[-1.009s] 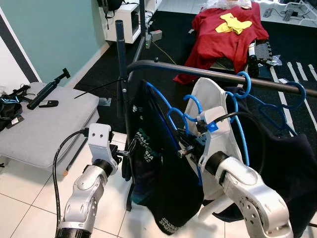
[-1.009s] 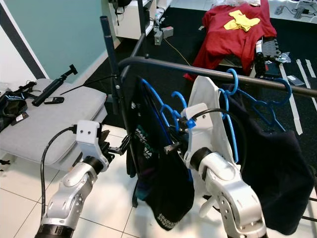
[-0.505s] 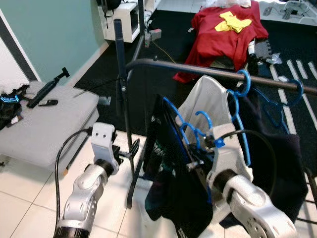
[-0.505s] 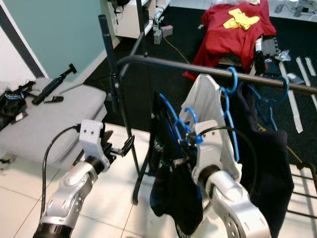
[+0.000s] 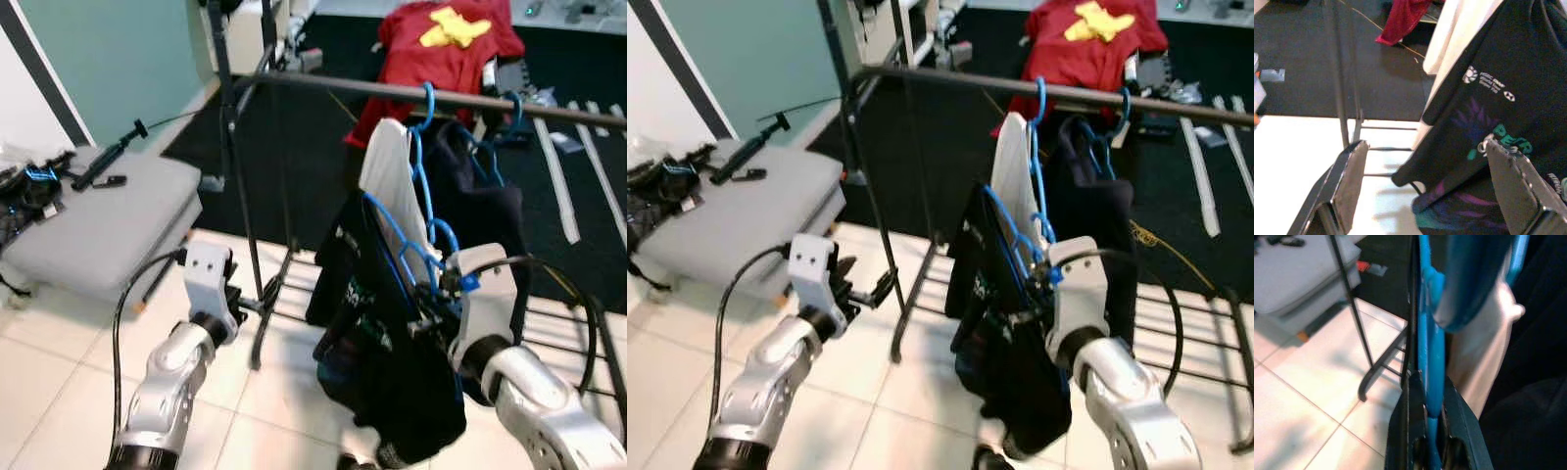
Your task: Hang hanger
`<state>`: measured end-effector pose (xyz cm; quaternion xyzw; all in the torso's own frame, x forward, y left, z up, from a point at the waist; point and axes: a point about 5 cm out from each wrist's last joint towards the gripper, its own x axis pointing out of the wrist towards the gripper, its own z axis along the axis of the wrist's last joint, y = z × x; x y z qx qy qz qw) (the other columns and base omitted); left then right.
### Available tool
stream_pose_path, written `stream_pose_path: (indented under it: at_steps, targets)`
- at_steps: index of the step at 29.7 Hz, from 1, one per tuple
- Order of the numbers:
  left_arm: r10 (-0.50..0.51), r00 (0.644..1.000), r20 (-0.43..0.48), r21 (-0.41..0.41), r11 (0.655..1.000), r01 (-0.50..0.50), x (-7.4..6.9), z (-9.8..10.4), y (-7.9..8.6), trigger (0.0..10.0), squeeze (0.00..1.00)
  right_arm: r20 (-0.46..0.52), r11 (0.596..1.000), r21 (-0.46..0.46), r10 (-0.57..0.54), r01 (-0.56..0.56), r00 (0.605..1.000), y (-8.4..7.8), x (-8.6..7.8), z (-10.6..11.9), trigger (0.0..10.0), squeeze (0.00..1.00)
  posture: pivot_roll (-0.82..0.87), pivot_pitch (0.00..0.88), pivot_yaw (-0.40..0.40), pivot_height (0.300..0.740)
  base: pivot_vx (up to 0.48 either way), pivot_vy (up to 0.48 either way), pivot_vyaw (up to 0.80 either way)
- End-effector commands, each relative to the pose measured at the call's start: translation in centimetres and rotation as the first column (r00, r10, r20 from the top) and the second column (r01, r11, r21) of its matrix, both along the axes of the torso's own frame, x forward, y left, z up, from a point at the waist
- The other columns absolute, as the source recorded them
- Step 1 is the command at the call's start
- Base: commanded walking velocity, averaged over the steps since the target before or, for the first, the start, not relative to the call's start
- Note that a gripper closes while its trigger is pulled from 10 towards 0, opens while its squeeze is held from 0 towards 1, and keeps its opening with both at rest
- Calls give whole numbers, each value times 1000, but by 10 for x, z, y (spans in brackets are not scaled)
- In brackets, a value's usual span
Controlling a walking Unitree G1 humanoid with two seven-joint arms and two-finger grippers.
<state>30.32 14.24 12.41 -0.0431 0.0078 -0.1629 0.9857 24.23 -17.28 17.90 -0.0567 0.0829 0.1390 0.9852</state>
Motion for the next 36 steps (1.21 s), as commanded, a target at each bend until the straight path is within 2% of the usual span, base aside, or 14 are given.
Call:
stream_pose_path:
  at_steps: [1,7,8,9,10,11,13,14,19,24,27,31,34,36]
  targets:
    - [13,1000,-20,-8,1000,-13,-1,-4,5,10000,0,39,999,6,49,-49,998,4,0,7,0,0,-110,184,28,740,-345,0,0]
    - [28,1000,-2,-15,999,-28,8,3,10,10000,0,105,986,-6,168,-168,980,5,4,23,157,0,-113,178,29,740,-327,0,0]
    - [29,1000,3,-18,999,-29,10,5,11,10000,0,110,983,-6,181,-181,977,6,5,24,1843,0,-112,176,30,740,-296,0,0]
    - [26,1000,14,-23,999,-26,12,7,11,10000,0,114,981,-7,191,-192,975,7,6,25,4667,0,-112,176,30,740,-289,0,0]
    - [24,999,21,-26,999,-24,13,9,11,10000,0,115,980,-8,198,-198,973,7,7,25,4667,0,-112,176,30,740,-289,0,0]
    - [19,999,30,-33,999,-18,15,12,11,10000,0,118,978,-4,207,-208,971,9,9,25,7882,0,-106,172,32,740,0,0,0]
    - [19,999,30,-33,999,-18,15,12,11,10000,0,118,978,-4,207,-208,971,9,9,25,7882,0,-106,172,32,740,0,0,0]
    - [10,999,47,-32,999,-9,16,15,10,10000,0,121,976,1,214,-216,969,11,11,24,10000,0,-106,171,34,740,0,0,0]
    - [-59,990,125,-29,998,63,24,32,8,10000,0,155,945,42,315,-325,936,14,13,29,10000,0,-99,166,33,740,0,0,0]
    - [-141,972,189,-37,988,150,31,51,12,10000,0,184,913,38,394,-407,901,-1,10,41,10000,0,-91,158,30,740,0,0,0]
    - [-324,893,313,-14,939,345,32,87,21,10000,0,262,874,83,445,-479,856,-29,1,67,10000,0,-89,148,28,740,0,0,0]
    - [-376,855,358,11,917,398,29,99,25,10000,0,282,866,84,454,-493,845,-37,-2,73,10000,0,-89,143,27,740,0,0,0]
    - [-485,735,474,26,842,538,20,138,41,10000,0,336,858,74,458,-508,823,-66,-12,93,10000,0,-89,135,30,740,0,0,0]
    - [-525,689,500,55,813,580,17,150,45,10000,0,334,840,62,491,-539,804,-70,-17,97,10000,0,-93,134,32,740,0,0,0]
